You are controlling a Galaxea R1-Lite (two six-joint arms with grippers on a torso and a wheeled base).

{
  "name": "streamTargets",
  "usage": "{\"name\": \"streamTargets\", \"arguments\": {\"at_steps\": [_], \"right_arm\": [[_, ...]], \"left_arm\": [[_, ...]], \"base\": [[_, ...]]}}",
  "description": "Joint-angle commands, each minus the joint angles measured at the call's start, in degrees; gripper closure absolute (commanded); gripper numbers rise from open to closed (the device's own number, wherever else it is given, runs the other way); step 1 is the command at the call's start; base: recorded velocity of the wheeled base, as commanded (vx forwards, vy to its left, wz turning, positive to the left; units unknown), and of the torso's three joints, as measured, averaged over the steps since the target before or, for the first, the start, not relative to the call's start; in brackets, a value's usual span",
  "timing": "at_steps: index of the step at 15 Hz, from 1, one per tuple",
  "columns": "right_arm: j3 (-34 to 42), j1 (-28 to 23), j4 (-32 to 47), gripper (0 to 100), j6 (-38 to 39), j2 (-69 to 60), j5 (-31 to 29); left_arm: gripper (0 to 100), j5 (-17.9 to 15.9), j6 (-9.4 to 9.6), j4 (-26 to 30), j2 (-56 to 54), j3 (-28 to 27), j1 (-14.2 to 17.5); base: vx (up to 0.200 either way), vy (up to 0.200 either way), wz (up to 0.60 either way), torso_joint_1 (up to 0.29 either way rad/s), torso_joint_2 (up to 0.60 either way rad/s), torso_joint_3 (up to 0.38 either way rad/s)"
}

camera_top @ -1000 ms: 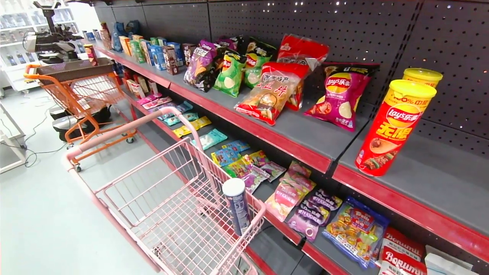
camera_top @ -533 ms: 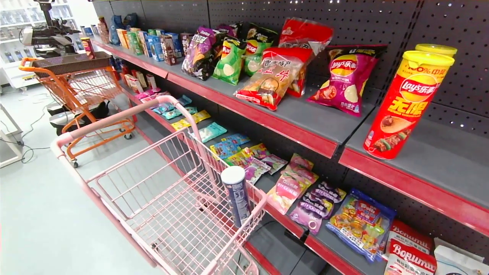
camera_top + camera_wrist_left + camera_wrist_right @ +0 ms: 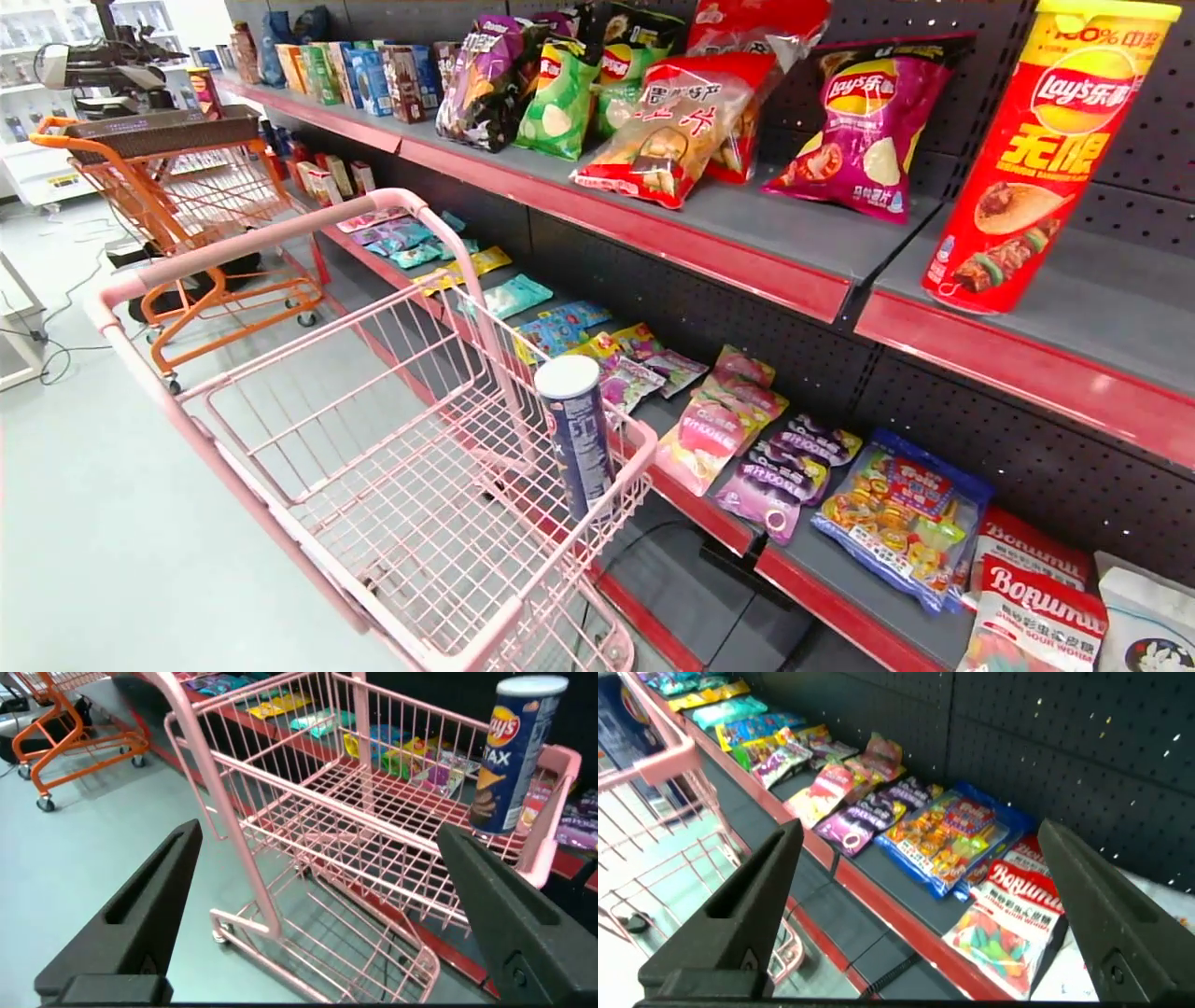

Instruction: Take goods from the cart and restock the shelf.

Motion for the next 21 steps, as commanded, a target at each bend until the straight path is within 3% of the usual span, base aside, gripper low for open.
{"name": "streamTargets", "arguments": {"at_steps": [1,10,11,12,13,14,15,18,19,21], "right_arm": [[0.0,0.0,0.0,0,0.0,0.0,0.0],[0.0,0.0,0.0,0,0.0,0.0,0.0],[0.0,0.0,0.0,0,0.0,0.0,0.0],[0.0,0.0,0.0,0,0.0,0.0,0.0],[0.0,0.0,0.0,0,0.0,0.0,0.0],[0.0,0.0,0.0,0,0.0,0.0,0.0],[0.0,0.0,0.0,0,0.0,0.0,0.0],[0.0,0.0,0.0,0,0.0,0.0,0.0],[0.0,0.0,0.0,0,0.0,0.0,0.0],[0.0,0.0,0.0,0,0.0,0.0,0.0]], "left_arm": [[0,0.0,-0.04,0.0,0.0,0.0,0.0],[0,-0.7,0.22,-0.5,0.3,-1.4,0.0],[0,-0.7,-0.57,-1.0,7.6,-9.6,-1.6],[0,-0.7,-5.05,-1.2,19.0,-18.7,-3.3],[0,-0.8,-8.13,-1.5,27.2,-26.0,-4.1],[0,-1.2,-8.48,-2.5,36.5,-32.4,-4.2],[0,-3.2,-8.04,-5.9,43.1,-33.2,-4.4],[0,-12.1,-7.16,-29.4,67.9,-32.0,-7.9],[0,-14.1,-5.14,-37.4,76.6,-32.0,-8.3],[0,-18.4,-2.07,-47.0,87.9,-31.8,-8.4]], "base": [[0.0,0.0,0.0,-0.124,0.49,0.354],[0.0,0.0,0.0,-0.029,0.11,0.087],[0.0,0.0,0.0,0.0,0.0,0.0],[0.0,0.0,0.0,0.0,0.0,0.0],[0.0,0.0,0.0,0.0,0.0,0.0],[0.0,0.0,0.0,0.0,0.0,0.0],[0.0,0.0,0.0,0.0,0.0,0.0],[0.0,0.0,0.0,0.0,0.0,0.0],[0.0,0.0,0.0,0.0,0.0,0.0],[0.0,0.0,0.0,0.0,0.0,0.0]]}}
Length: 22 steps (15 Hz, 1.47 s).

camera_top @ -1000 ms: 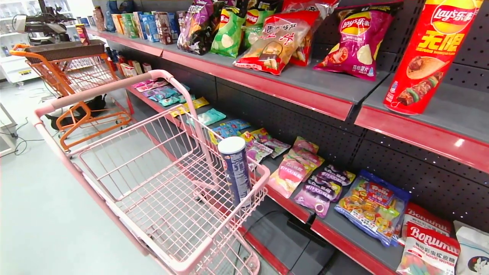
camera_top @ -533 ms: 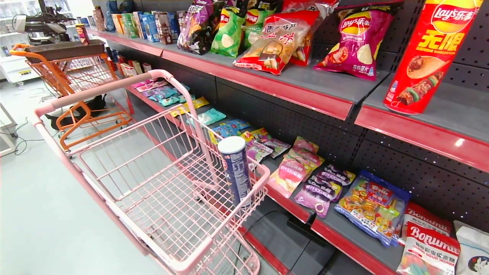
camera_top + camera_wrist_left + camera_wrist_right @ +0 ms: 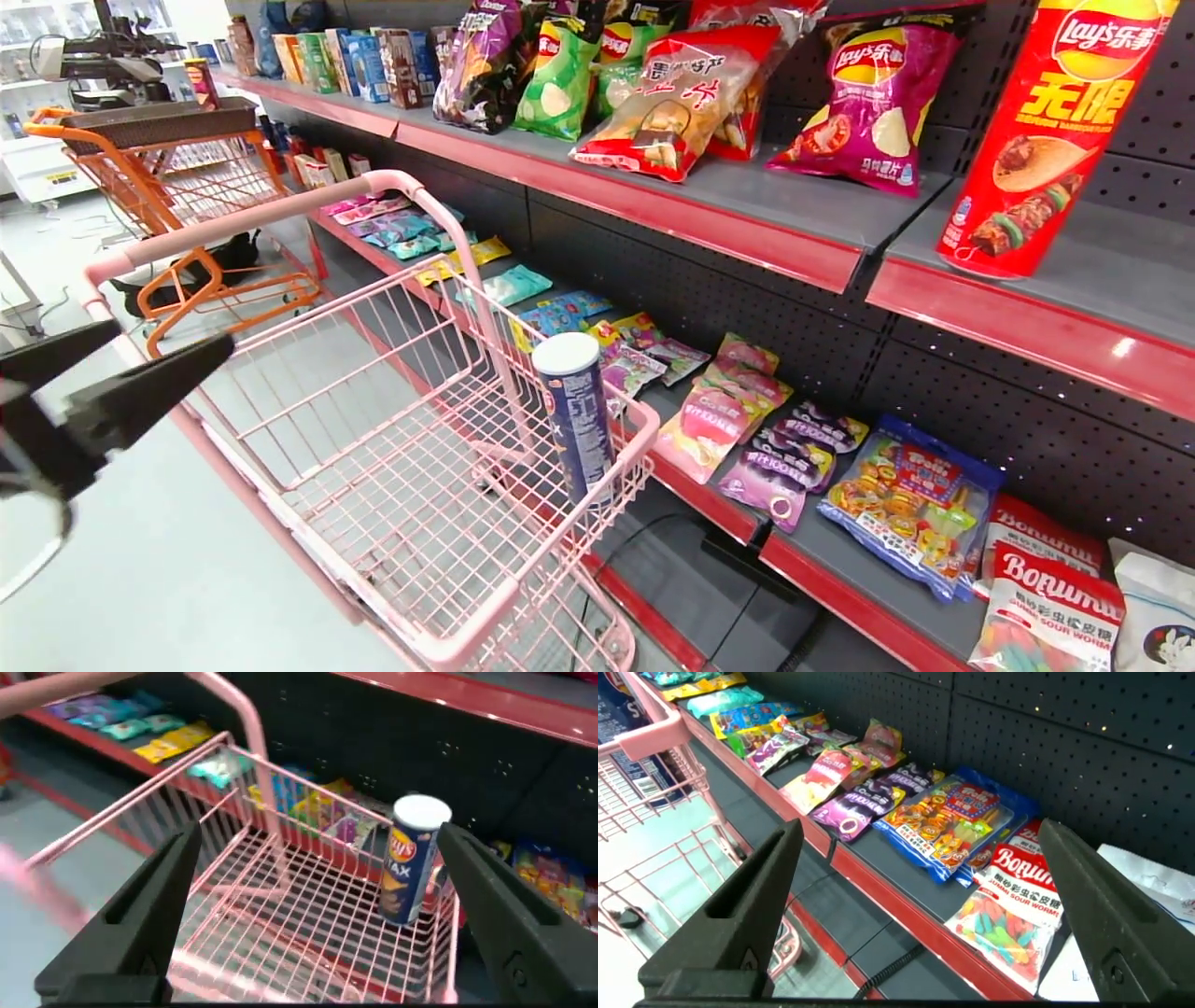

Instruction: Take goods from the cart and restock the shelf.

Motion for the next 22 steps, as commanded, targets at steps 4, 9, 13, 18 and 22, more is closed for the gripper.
{"name": "streamTargets", "arguments": {"at_steps": [4,9,13,18,22], "right_arm": [[0.0,0.0,0.0,0,0.0,0.0,-0.1],[0.0,0.0,0.0,0,0.0,0.0,-0.1],[0.0,0.0,0.0,0,0.0,0.0,0.0],[0.0,0.0,0.0,0,0.0,0.0,0.0],[0.0,0.0,0.0,0,0.0,0.0,0.0]], "left_arm": [[0,-11.9,2.42,-20.5,38.2,-4.2,-11.0],[0,-11.6,2.77,-29.3,50.4,-9.6,-15.2],[0,-12.0,2.77,-30.0,56.9,-14.1,-16.3],[0,-12.0,2.42,-30.0,61.3,-18.2,-17.9],[0,-12.1,2.42,-29.9,64.2,-22.0,-18.6]], "base": [[0.0,0.0,0.0,0.0,0.0,0.0],[0.0,0.0,0.0,0.0,0.0,0.0],[0.0,0.0,0.0,0.0,0.0,0.0],[0.0,0.0,0.0,0.0,0.0,0.0],[0.0,0.0,0.0,0.0,0.0,0.0]]}}
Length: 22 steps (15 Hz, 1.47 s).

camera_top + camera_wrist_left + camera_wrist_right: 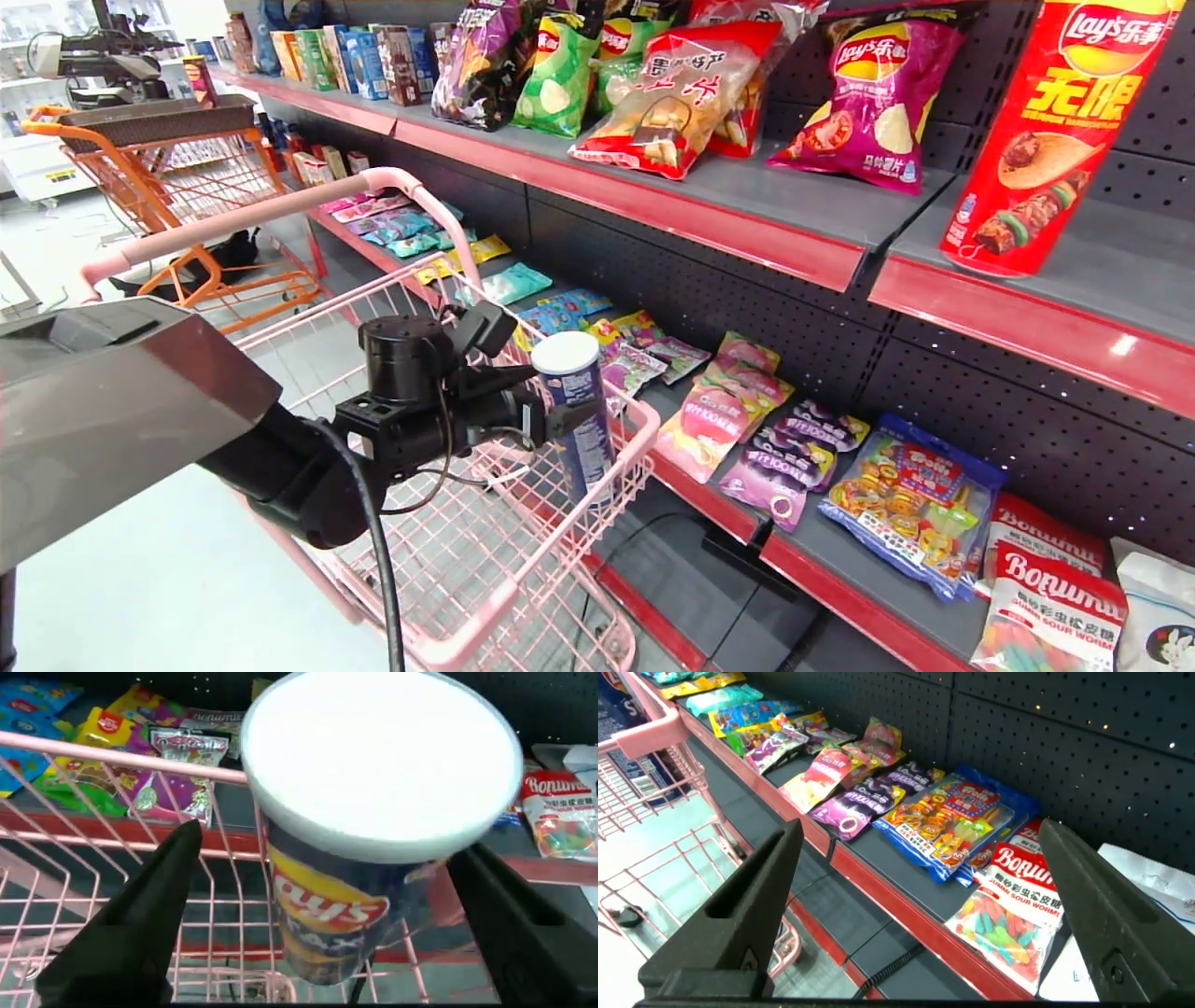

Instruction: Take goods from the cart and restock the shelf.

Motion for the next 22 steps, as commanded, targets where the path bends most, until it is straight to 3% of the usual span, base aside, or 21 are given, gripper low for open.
{"name": "streamTargets", "arguments": {"at_steps": [1,2,3,9,11,13,15,17,19,22], "right_arm": [[0.0,0.0,0.0,0,0.0,0.0,0.0],[0.0,0.0,0.0,0,0.0,0.0,0.0],[0.0,0.0,0.0,0,0.0,0.0,0.0],[0.0,0.0,0.0,0,0.0,0.0,0.0],[0.0,0.0,0.0,0,0.0,0.0,0.0],[0.0,0.0,0.0,0,0.0,0.0,0.0],[0.0,0.0,0.0,0,0.0,0.0,0.0],[0.0,0.0,0.0,0,0.0,0.0,0.0],[0.0,0.0,0.0,0,0.0,0.0,0.0],[0.0,0.0,0.0,0,0.0,0.0,0.0]], "left_arm": [[0,0.0,-0.02,0.0,2.0,-1.6,-0.6],[0,0.1,-0.02,0.0,2.3,-1.9,-0.8],[100,0.3,-0.02,-0.1,2.7,-2.0,-1.0],[100,0.8,-0.1,-0.1,2.4,-1.7,-1.2],[100,2.4,-0.54,0.2,-0.4,-1.8,-1.1],[100,3.9,-3.71,1.9,-6.6,-1.9,-0.7],[100,5.4,-5.46,9.5,-17.6,-1.9,1.6],[100,5.7,-5.55,17.9,-28.3,-2.4,2.9],[100,5.8,-5.55,29.9,-40.5,-3.4,3.1],[100,11.7,-5.29,47.9,-58.9,-2.1,3.8]], "base": [[0.0,0.0,0.0,0.0,0.0,0.0],[0.0,0.0,0.0,0.0,0.0,0.0],[0.0,0.0,0.0,0.0,0.0,0.0],[0.0,0.0,0.0,0.0,0.0,0.0],[0.0,0.0,0.0,0.0,0.0,0.0],[0.0,0.0,0.0,0.0,0.0,0.0],[0.0,0.0,0.0,0.0,0.0,0.0],[0.0,0.0,0.0,0.0,0.0,0.0],[0.0,0.0,0.0,0.0,0.0,0.0],[0.0,0.0,0.0,0.0,0.0,0.0]]}}
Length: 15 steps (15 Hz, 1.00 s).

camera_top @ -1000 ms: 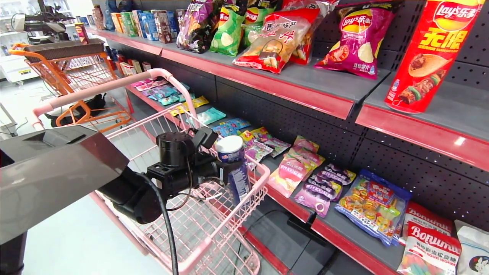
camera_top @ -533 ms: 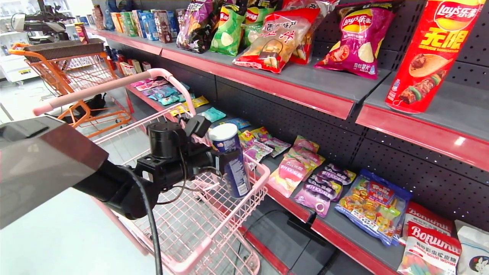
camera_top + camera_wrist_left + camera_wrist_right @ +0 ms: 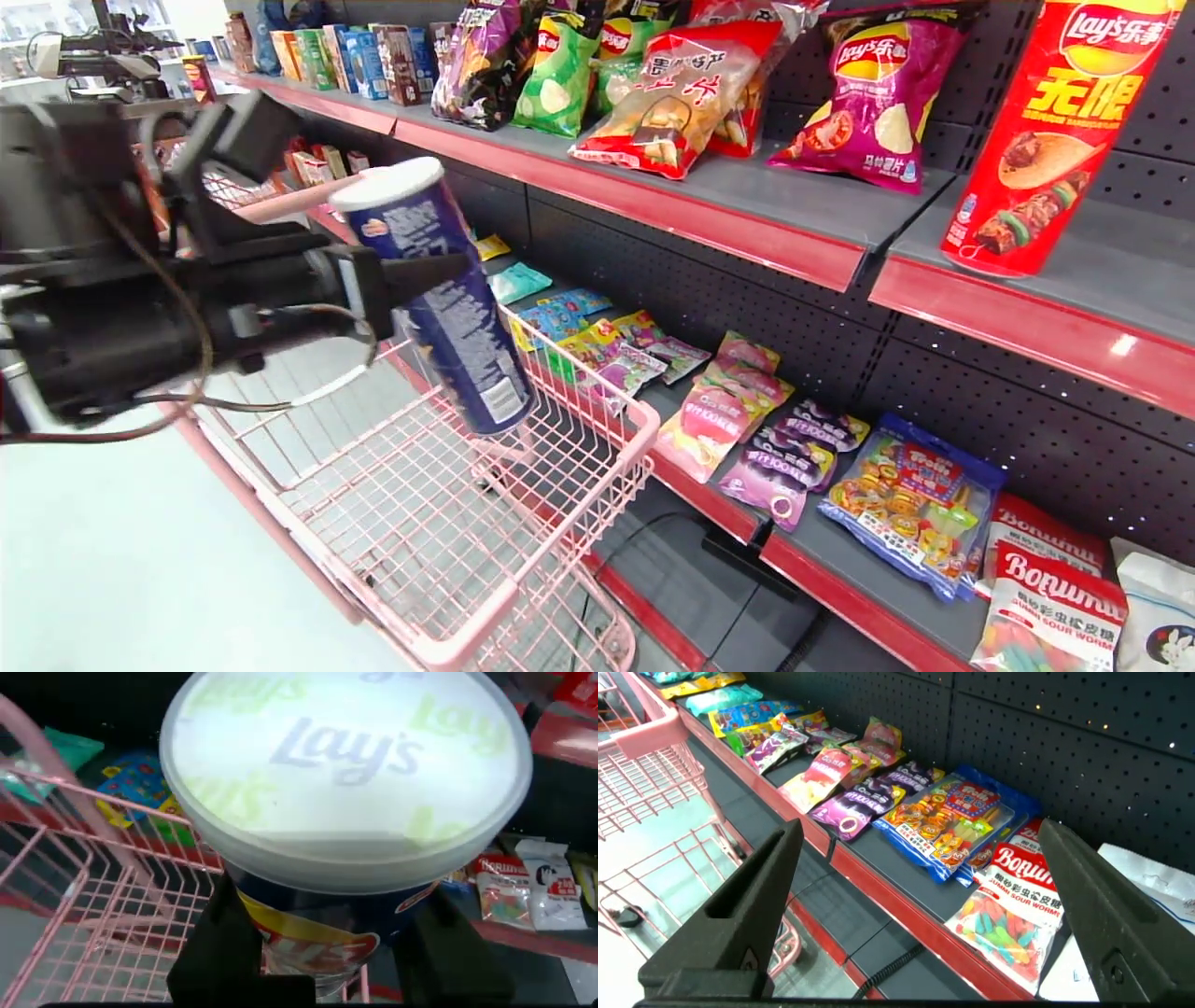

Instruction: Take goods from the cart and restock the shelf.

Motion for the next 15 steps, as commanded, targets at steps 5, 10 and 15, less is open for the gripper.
{"name": "streamTargets", "arguments": {"at_steps": [5,10,15], "right_arm": [[0.0,0.0,0.0,0,0.0,0.0,0.0],[0.0,0.0,0.0,0,0.1,0.0,0.0],[0.0,0.0,0.0,0,0.0,0.0,-0.2]], "left_arm": [[100,10.4,7.21,20.2,-50.1,15.3,4.6],[100,22.9,8.61,33.2,-65.6,19.4,7.6],[100,31.8,8.7,34.2,-66.6,22.2,7.3]], "base": [[0.0,0.0,0.0,0.0,0.0,0.0],[0.0,0.0,0.0,0.0,0.0,0.0],[0.0,0.0,0.0,0.0,0.0,0.0]]}}
